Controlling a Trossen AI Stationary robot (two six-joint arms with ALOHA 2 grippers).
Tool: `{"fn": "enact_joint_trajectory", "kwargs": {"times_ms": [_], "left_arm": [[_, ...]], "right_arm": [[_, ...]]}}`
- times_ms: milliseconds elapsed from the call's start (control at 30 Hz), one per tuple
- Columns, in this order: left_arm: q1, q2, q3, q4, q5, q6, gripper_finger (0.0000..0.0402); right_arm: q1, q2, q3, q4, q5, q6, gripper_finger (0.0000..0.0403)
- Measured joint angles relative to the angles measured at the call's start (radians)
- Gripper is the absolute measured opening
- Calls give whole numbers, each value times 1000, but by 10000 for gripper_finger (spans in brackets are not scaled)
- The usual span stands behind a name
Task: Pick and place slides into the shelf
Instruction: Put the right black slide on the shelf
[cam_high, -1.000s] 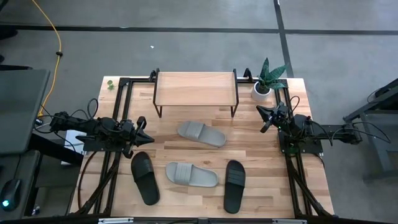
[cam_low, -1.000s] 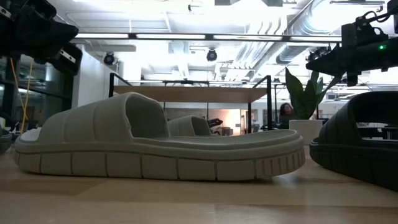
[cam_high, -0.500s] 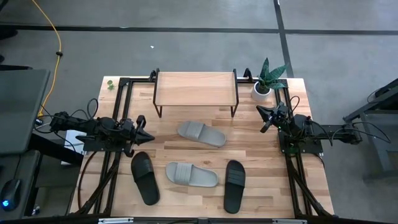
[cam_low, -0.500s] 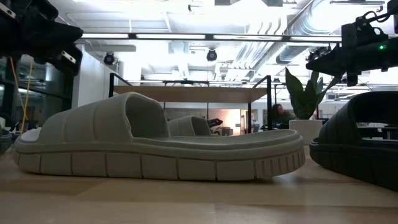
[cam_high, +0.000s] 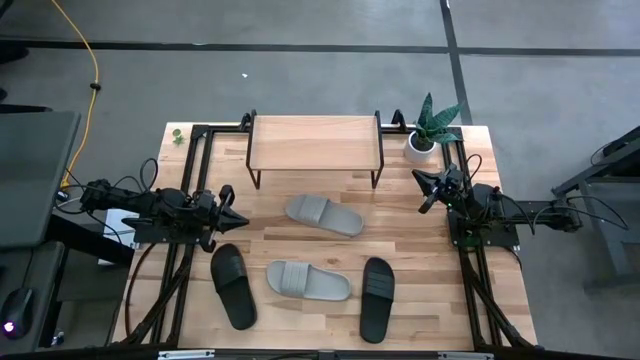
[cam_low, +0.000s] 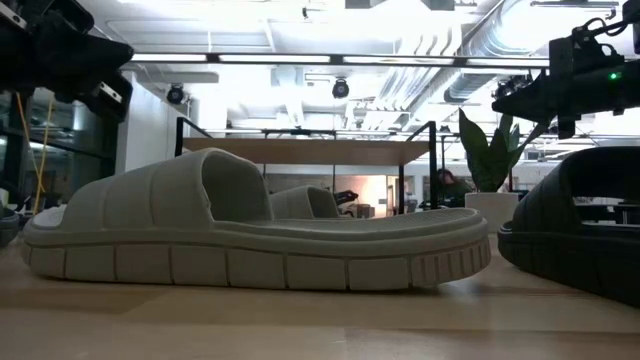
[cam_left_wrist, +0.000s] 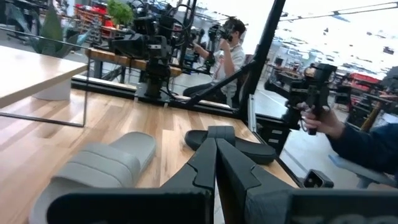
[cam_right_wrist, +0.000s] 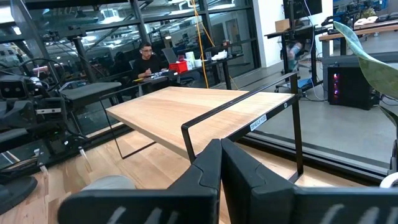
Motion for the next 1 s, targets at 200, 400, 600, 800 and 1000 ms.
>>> {"fn": "enact_joint_trajectory", "kwargs": {"times_ms": [200,400,600,800,1000], "left_arm": [[0,0,0,11,-71,17,1],[0,0,0,14,-73,25,1],[0,0,0,20,-75,28,1],[0,0,0,38,-82,27,1],[0,0,0,120,-209,99,1]], "right_arm": [[0,0,0,0,0,0,0],[0,0,0,0,0,-1,0],[0,0,0,0,0,-1,0],[0,0,0,4,-83,-5,0],[0,0,0,36,-172,-18,0]]}}
